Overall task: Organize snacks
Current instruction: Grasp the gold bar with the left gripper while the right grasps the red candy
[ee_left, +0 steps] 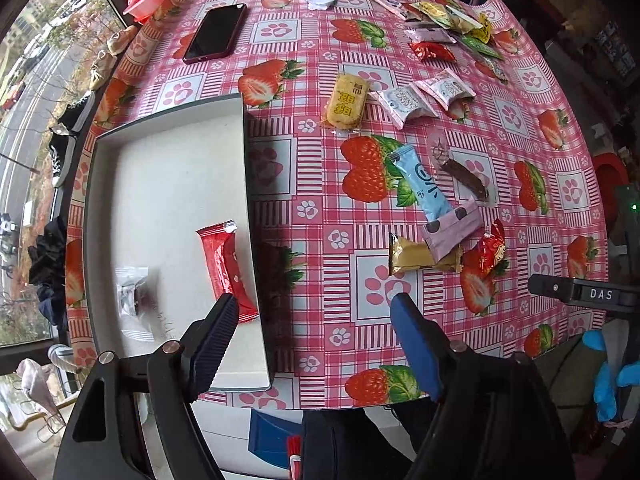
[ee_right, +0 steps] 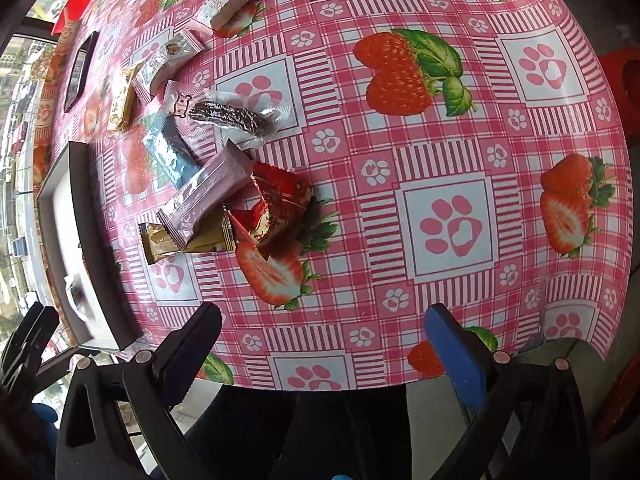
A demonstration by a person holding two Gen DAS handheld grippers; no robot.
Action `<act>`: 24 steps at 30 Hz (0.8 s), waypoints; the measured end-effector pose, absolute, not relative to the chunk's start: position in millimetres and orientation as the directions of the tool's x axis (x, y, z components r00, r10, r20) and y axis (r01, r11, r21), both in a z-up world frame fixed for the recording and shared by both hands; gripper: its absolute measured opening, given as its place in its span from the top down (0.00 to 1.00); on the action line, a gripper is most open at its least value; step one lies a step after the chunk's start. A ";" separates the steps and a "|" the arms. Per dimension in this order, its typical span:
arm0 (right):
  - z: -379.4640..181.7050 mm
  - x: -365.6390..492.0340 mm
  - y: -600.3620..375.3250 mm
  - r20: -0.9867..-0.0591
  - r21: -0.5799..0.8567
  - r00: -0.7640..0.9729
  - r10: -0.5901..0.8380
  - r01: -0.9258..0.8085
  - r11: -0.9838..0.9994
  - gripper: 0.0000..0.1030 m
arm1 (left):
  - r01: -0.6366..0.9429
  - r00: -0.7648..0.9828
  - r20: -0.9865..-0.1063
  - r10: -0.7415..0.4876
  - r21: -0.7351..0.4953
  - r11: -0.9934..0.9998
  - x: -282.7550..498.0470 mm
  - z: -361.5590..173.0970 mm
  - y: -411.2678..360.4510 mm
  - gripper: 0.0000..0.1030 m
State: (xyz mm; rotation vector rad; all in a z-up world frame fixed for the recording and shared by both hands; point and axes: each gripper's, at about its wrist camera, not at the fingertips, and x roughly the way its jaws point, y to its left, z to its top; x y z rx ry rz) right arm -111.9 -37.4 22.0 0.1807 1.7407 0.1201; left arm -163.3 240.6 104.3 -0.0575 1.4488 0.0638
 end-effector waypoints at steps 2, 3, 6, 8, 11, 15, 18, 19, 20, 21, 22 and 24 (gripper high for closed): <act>14.5 -103.0 -52.4 -0.965 0.166 -0.201 0.172 0.047 0.985 0.01 | -0.115 0.103 -0.995 0.003 -0.009 0.993 -161.7 100.8 231.5 0.21; 13.6 -100.8 -58.3 -0.962 0.175 -0.205 0.181 0.048 0.983 0.01 | -0.122 0.094 -0.995 -0.021 -0.033 0.992 -160.9 99.5 226.7 0.21; 12.0 -96.2 -71.4 -0.957 0.164 -0.238 0.166 0.029 0.986 0.01 | -0.119 0.042 -0.999 -0.029 -0.034 0.992 -157.0 91.7 212.3 0.21; 5.8 -89.9 -76.6 -0.955 0.159 -0.254 0.152 -0.006 0.987 0.01 | -0.120 0.021 -0.999 -0.035 -0.037 0.992 -150.7 82.4 204.8 0.21; -7.0 -82.5 -79.6 -0.953 0.164 -0.261 0.154 -0.019 0.986 0.01 | -0.112 -0.001 -0.999 -0.032 -0.032 0.993 -135.7 62.5 195.8 0.21; -15.7 -88.5 -81.3 -0.936 0.182 -0.311 0.166 -0.021 0.983 0.01 | 0.147 0.050 -0.990 0.133 0.139 0.979 -123.1 42.5 164.7 0.21; -18.3 -89.4 -83.4 -0.934 0.184 -0.322 0.157 -0.056 0.981 0.01 | 0.295 0.100 -0.988 0.114 0.138 0.945 -119.7 30.8 146.6 0.21; -20.6 -88.6 -85.9 -0.934 0.181 -0.319 0.157 -0.046 0.982 0.01 | 0.333 0.110 -0.989 0.103 0.134 0.933 -118.3 26.0 140.2 0.21; -22.7 -86.3 -89.7 -0.933 0.181 -0.320 0.163 -0.025 0.983 0.01 | 0.368 0.111 -0.989 0.094 0.128 0.921 -117.2 20.4 133.6 0.21; -25.1 -82.5 -94.4 -0.930 0.182 -0.324 0.173 0.004 0.983 0.01 | 0.394 0.102 -0.991 0.091 0.125 0.911 -116.7 14.2 127.2 0.21; -27.5 -79.0 -97.3 -0.925 0.186 -0.330 0.186 0.032 0.982 0.01 | 0.409 0.087 -0.994 0.069 0.099 0.907 -116.9 10.1 122.8 0.19; -30.7 -66.8 -96.6 -0.917 0.203 -0.337 0.211 0.059 0.977 0.01 | 0.411 0.042 -0.999 0.027 0.043 0.911 -120.0 3.8 118.1 0.19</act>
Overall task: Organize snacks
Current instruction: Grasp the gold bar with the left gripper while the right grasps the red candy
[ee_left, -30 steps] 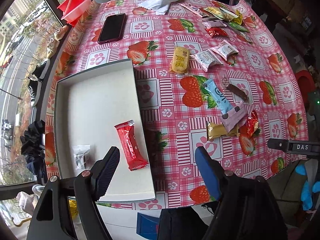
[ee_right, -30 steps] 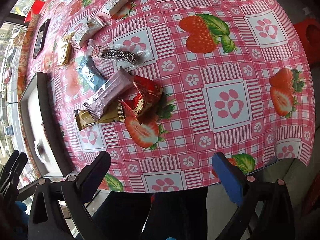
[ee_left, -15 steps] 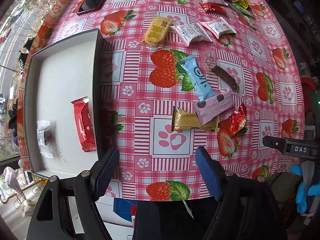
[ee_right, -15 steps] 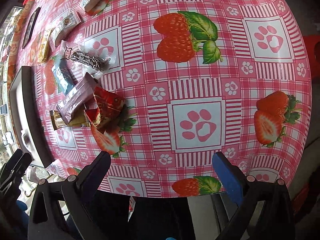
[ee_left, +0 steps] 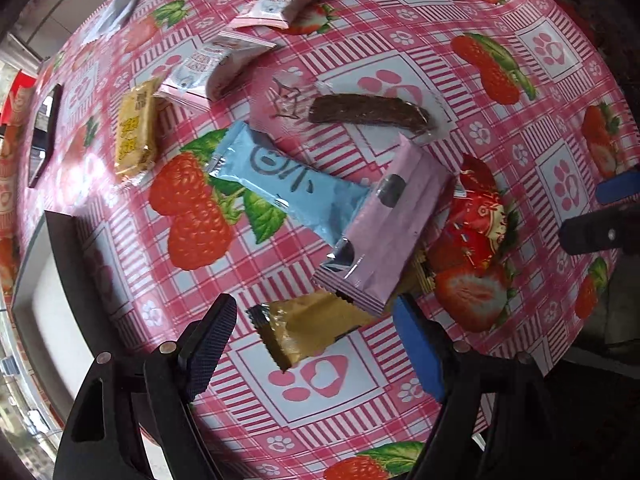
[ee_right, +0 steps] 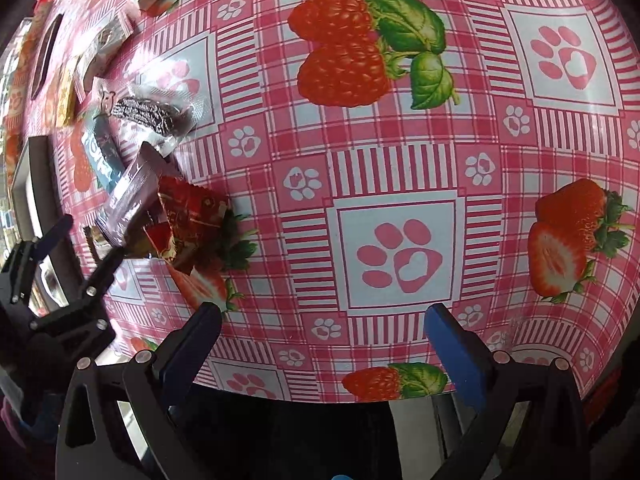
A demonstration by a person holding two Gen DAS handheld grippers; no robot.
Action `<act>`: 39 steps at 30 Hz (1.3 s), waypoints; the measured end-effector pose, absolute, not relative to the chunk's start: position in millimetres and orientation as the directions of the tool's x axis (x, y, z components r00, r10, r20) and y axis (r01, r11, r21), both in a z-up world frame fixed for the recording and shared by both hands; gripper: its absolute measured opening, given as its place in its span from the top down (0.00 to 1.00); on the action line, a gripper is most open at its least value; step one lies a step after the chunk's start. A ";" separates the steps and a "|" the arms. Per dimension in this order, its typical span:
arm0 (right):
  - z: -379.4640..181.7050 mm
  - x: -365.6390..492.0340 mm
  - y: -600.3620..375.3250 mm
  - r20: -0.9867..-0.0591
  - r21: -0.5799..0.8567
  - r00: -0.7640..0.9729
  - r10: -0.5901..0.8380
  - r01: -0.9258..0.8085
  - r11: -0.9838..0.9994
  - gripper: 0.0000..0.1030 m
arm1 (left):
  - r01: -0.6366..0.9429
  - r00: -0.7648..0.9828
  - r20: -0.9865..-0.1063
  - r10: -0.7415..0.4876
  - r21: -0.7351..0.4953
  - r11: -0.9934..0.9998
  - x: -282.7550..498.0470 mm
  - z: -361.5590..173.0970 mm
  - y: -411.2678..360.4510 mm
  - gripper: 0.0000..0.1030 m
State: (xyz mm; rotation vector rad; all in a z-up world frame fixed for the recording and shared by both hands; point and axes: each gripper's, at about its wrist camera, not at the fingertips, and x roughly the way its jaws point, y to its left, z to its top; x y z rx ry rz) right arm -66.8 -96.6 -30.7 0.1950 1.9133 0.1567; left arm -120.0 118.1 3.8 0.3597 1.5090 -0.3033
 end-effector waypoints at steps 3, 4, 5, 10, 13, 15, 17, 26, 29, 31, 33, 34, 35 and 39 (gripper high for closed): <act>-29.5 -44.8 -80.1 -0.926 0.198 -0.319 0.202 0.044 0.979 0.01 | 0.366 -0.031 -0.999 0.021 0.008 0.930 -137.7 -7.9 124.3 0.19; -30.8 -38.8 -72.8 -0.929 0.193 -0.312 0.198 0.047 0.980 0.01 | 0.342 -0.033 -0.999 0.016 0.003 0.940 -146.2 -7.6 129.7 0.19; -32.1 -32.8 -65.8 -0.930 0.194 -0.309 0.201 0.054 0.979 0.01 | 0.321 -0.044 -0.999 0.008 -0.006 0.947 -154.3 -6.4 135.5 0.19; -50.7 -11.8 -32.3 -0.943 0.150 -0.301 0.139 -0.014 0.989 0.01 | 0.219 -0.025 -0.999 0.023 0.017 0.976 -173.4 9.4 166.8 0.19; -57.4 -4.1 -31.0 -0.953 0.086 -0.296 0.059 -0.077 0.993 0.01 | 0.226 0.038 -0.998 0.048 0.056 0.972 -167.6 22.8 173.0 0.18; -58.8 -1.7 -40.7 -0.953 0.074 -0.298 0.045 -0.086 0.994 0.01 | 0.261 0.073 -0.996 0.059 0.076 0.962 -158.5 26.3 166.9 0.18; -57.6 -3.0 -53.5 -0.953 0.076 -0.300 0.046 -0.089 0.993 0.01 | 0.323 0.088 -0.994 0.062 0.087 0.942 -151.4 21.0 151.1 0.18; -38.2 -11.1 -98.5 -0.949 0.101 -0.305 0.077 -0.064 0.993 0.01 | 0.406 0.046 -0.999 -0.012 0.008 0.914 -124.2 1.0 94.6 0.44; -27.9 -26.5 -97.1 -0.957 0.137 -0.279 0.084 -0.178 0.974 0.01 | 0.271 0.016 -0.999 -0.042 -0.036 0.962 -123.8 3.7 119.9 0.60; -20.2 -33.7 -87.8 -0.963 0.157 -0.257 0.078 -0.300 0.941 0.01 | 0.200 -0.009 -0.998 -0.060 -0.061 0.978 -126.5 4.0 136.4 0.61; -16.8 -41.7 -75.0 -0.969 0.157 -0.242 0.057 -0.414 0.897 0.01 | 0.167 -0.010 -0.999 -0.047 -0.048 0.985 -132.4 4.8 148.5 0.60; -17.4 -45.4 -67.8 -0.969 0.157 -0.241 0.047 -0.462 0.873 0.01 | 0.161 -0.012 -0.999 -0.036 -0.037 0.986 -132.8 4.3 151.3 0.54; -18.4 -48.9 -59.2 -0.970 0.156 -0.241 0.038 -0.496 0.854 0.01 | 0.158 -0.011 -1.000 -0.028 -0.029 0.987 -133.7 3.4 153.7 0.50; -29.3 -49.7 -37.9 -0.980 0.104 -0.199 -0.014 -0.567 0.817 0.01 | 0.173 0.022 -1.000 0.012 0.016 0.985 -127.1 8.1 157.6 0.29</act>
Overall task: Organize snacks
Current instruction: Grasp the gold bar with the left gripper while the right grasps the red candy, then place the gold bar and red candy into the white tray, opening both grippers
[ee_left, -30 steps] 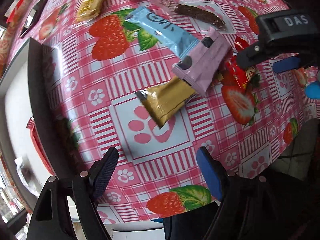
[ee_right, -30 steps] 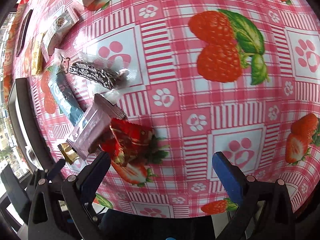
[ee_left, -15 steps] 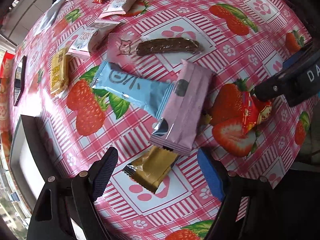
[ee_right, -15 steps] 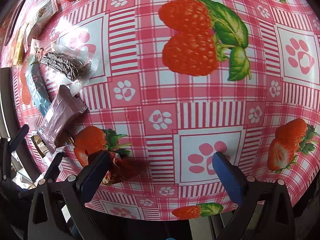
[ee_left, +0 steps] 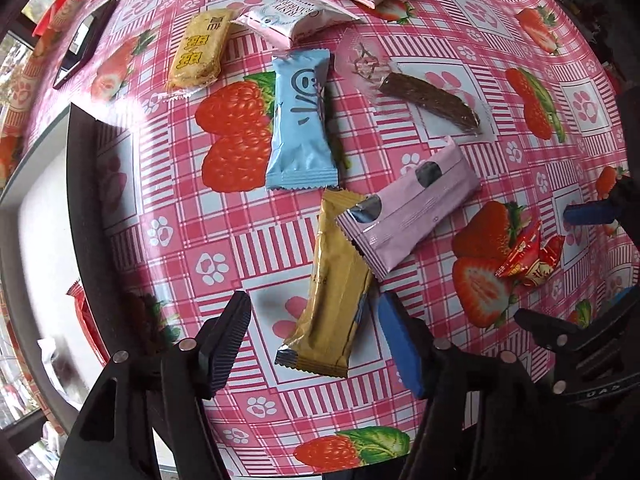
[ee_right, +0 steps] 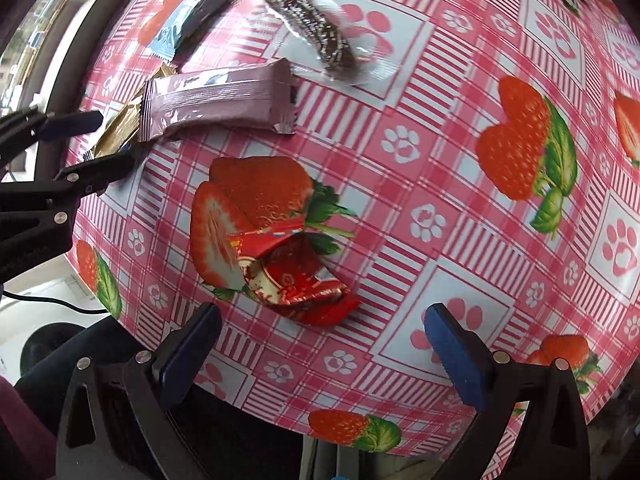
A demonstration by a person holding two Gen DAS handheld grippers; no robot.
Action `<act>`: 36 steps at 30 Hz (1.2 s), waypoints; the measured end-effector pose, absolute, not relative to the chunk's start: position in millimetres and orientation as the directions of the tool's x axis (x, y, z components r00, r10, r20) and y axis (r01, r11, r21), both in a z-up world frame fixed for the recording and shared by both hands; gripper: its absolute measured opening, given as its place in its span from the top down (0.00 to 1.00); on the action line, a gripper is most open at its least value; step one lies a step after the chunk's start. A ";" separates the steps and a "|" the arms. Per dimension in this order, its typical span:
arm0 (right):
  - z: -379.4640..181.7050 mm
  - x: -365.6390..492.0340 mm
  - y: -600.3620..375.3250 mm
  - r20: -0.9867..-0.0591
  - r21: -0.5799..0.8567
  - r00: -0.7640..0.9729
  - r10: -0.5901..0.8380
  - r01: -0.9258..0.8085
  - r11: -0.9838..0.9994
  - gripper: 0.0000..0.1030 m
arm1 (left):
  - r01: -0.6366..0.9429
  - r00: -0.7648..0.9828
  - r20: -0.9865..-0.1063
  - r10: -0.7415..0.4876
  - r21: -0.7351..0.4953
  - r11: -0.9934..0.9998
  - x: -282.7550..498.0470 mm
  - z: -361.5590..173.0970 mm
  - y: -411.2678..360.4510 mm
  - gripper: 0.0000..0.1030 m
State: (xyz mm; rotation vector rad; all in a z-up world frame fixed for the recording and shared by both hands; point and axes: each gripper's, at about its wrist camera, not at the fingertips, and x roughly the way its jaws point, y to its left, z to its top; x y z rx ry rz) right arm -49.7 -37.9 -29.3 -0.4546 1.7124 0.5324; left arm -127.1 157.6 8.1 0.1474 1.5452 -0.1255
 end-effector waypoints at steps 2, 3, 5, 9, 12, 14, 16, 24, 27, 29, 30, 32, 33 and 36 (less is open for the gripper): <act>-35.8 -48.1 -33.6 -0.981 0.085 -0.189 -0.032 -0.577 0.812 0.01 | 0.186 0.001 -0.999 0.034 0.034 0.982 -110.6 2.8 139.1 0.28; -39.8 -45.9 -30.7 -0.980 0.077 -0.194 -0.046 -0.580 0.811 0.00 | 0.192 -0.015 -0.998 0.055 0.051 0.980 -109.2 -11.8 139.8 0.28; -42.8 -43.5 -24.4 -0.980 0.040 -0.180 -0.087 -0.601 0.798 0.00 | 0.180 -0.007 -0.998 0.058 0.056 0.982 -108.7 -13.4 137.6 0.24; -51.4 -39.5 -4.4 -0.971 0.041 -0.213 -0.108 -0.594 0.803 0.00 | 0.116 -0.023 -0.999 0.041 0.038 0.993 -116.1 -15.7 143.9 0.27; -59.3 -32.2 42.3 -0.975 0.037 -0.200 -0.094 -0.565 0.824 0.06 | 0.106 -0.021 -0.999 0.030 0.028 0.994 -129.2 -10.3 151.7 0.75; -45.4 -20.3 41.4 -0.982 0.038 -0.175 -0.075 -0.563 0.826 0.21 | 0.086 -0.045 -0.999 0.001 -0.002 0.996 -133.9 -8.9 145.3 0.77; -29.8 -17.4 31.2 -0.987 0.042 -0.151 -0.052 -0.560 0.827 0.53 | 0.062 -0.040 -0.998 -0.040 -0.043 0.997 -135.5 -1.1 149.3 0.77; -14.5 26.0 -34.3 -0.932 0.331 -0.249 0.265 -0.279 0.901 0.76 | 0.036 0.036 -0.998 -0.055 -0.054 0.998 -138.2 40.3 167.2 0.77; -7.5 42.1 -53.9 -0.913 0.367 -0.262 0.313 -0.189 0.911 0.76 | 0.009 0.055 -0.997 -0.062 -0.061 0.998 -139.1 60.3 179.3 0.77; -1.8 48.9 -57.3 -0.910 0.377 -0.257 0.326 -0.182 0.908 0.76 | 0.009 0.076 -0.996 -0.056 -0.055 0.998 -138.9 68.8 187.4 0.77; 16.1 37.5 -52.5 -0.913 0.372 -0.252 0.321 -0.193 0.908 0.76 | 0.007 0.088 -0.995 -0.052 -0.051 0.999 -140.1 73.0 193.7 0.77; 28.6 34.2 -46.7 -0.924 0.348 -0.240 0.296 -0.215 0.913 0.76 | -0.008 0.102 -0.993 -0.053 -0.054 0.998 -143.7 75.2 208.9 0.77; 27.1 32.0 -41.7 -0.937 0.315 -0.229 0.264 -0.226 0.922 0.76 | -0.019 0.107 -0.993 -0.052 -0.054 0.998 -144.4 70.9 217.3 0.77; 23.0 15.6 -43.0 -0.964 0.221 -0.206 0.169 -0.263 0.939 0.42 | -0.040 0.128 -0.990 -0.055 -0.060 0.997 -148.4 74.0 239.4 0.77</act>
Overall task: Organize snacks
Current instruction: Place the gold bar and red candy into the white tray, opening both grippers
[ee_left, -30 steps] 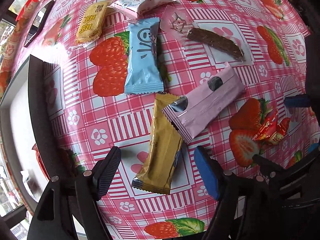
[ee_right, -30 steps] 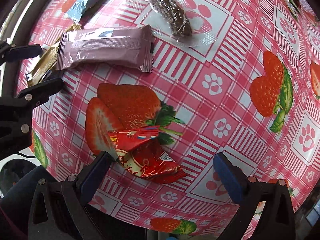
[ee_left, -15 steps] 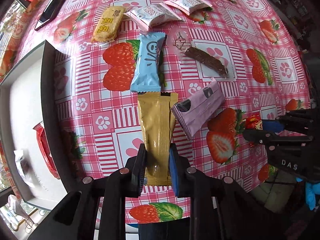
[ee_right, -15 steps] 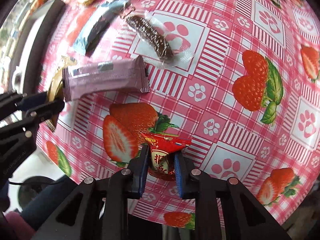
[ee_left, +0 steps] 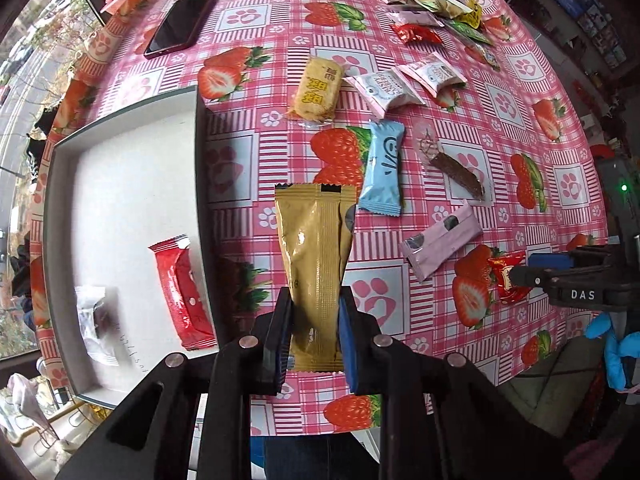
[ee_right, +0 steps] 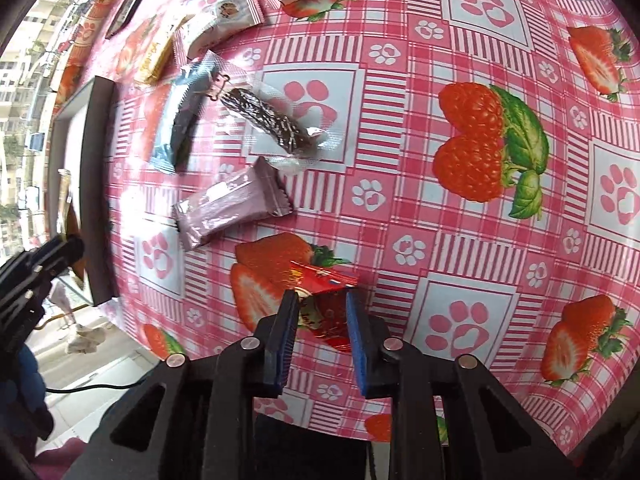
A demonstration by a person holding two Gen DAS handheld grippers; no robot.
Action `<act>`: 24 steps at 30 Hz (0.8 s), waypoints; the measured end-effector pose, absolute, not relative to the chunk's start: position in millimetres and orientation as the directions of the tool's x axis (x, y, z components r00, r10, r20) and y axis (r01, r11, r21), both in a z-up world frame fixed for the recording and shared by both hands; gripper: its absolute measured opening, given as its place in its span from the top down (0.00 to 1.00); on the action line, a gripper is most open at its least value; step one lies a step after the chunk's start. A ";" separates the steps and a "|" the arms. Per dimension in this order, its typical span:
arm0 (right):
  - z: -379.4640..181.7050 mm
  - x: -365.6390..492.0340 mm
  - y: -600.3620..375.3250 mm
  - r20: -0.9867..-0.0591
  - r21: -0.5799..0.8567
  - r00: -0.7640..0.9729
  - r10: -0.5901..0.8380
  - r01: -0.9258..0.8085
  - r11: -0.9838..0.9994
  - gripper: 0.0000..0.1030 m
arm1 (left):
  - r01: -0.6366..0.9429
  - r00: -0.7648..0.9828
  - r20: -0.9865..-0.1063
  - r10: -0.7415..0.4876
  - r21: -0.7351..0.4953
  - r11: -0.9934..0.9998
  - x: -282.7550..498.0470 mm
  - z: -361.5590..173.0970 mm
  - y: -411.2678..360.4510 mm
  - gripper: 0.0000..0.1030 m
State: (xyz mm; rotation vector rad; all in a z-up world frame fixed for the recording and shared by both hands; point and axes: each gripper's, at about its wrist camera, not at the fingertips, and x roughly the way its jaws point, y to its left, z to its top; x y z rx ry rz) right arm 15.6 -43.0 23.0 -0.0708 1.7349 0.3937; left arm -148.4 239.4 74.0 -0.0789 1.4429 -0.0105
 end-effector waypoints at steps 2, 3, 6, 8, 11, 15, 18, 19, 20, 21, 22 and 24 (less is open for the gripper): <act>25.5 10.0 -39.8 -0.982 0.159 -0.148 0.120 -0.299 0.941 0.21 | -0.039 0.147 -0.987 -0.063 -0.070 0.997 -149.3 75.8 253.9 0.77; 22.7 7.0 -36.1 -0.984 0.146 -0.142 0.105 -0.315 0.938 0.21 | -0.036 0.154 -0.986 -0.059 -0.065 0.997 -150.0 76.5 261.0 0.77; 6.7 3.3 -28.9 -0.983 0.115 -0.168 0.068 -0.287 0.951 0.37 | -0.037 0.153 -0.987 -0.048 -0.054 0.998 -152.5 77.5 287.0 0.77; 3.2 4.7 -30.3 -0.987 0.082 -0.153 0.047 -0.235 0.969 0.58 | -0.037 0.152 -0.988 -0.037 -0.044 0.998 -155.8 79.7 305.9 0.77; 9.4 5.0 -26.7 -0.984 0.102 -0.163 0.075 -0.161 0.982 0.65 | -0.053 0.139 -0.990 -0.024 -0.032 0.998 -160.7 81.3 334.9 0.77; 39.1 4.3 5.2 -0.973 0.198 -0.145 0.181 -0.110 0.974 0.67 | -0.073 0.138 -0.990 -0.027 -0.038 0.997 -166.7 81.7 367.1 0.77; 65.4 4.0 57.7 -0.960 0.268 -0.128 0.248 -0.172 0.948 0.67 | -0.084 0.137 -0.990 -0.025 -0.036 0.996 -168.7 76.9 386.1 0.77; 73.4 3.6 78.5 -0.956 0.287 -0.128 0.265 -0.206 0.936 0.67 | -0.090 0.135 -0.991 -0.021 -0.034 0.995 -169.6 75.1 391.9 0.77; 79.5 2.6 99.0 -0.951 0.305 -0.129 0.281 -0.237 0.922 0.67 | -0.092 0.133 -0.991 -0.019 -0.031 0.995 -170.5 73.4 397.1 0.77; 85.1 1.6 121.2 -0.945 0.326 -0.133 0.300 -0.268 0.907 0.67 | -0.089 0.130 -0.991 -0.020 -0.032 0.996 -171.7 71.4 401.5 0.77; 87.7 -1.4 142.9 -0.939 0.344 -0.139 0.316 -0.298 0.891 0.67 | -0.086 0.123 -0.992 -0.021 -0.032 0.996 -173.3 69.0 405.4 0.77; 90.5 -16.3 191.2 -0.933 0.359 -0.153 0.326 -0.355 0.863 0.67 | -0.079 0.111 -0.994 -0.022 -0.031 0.996 -177.0 65.6 411.7 0.77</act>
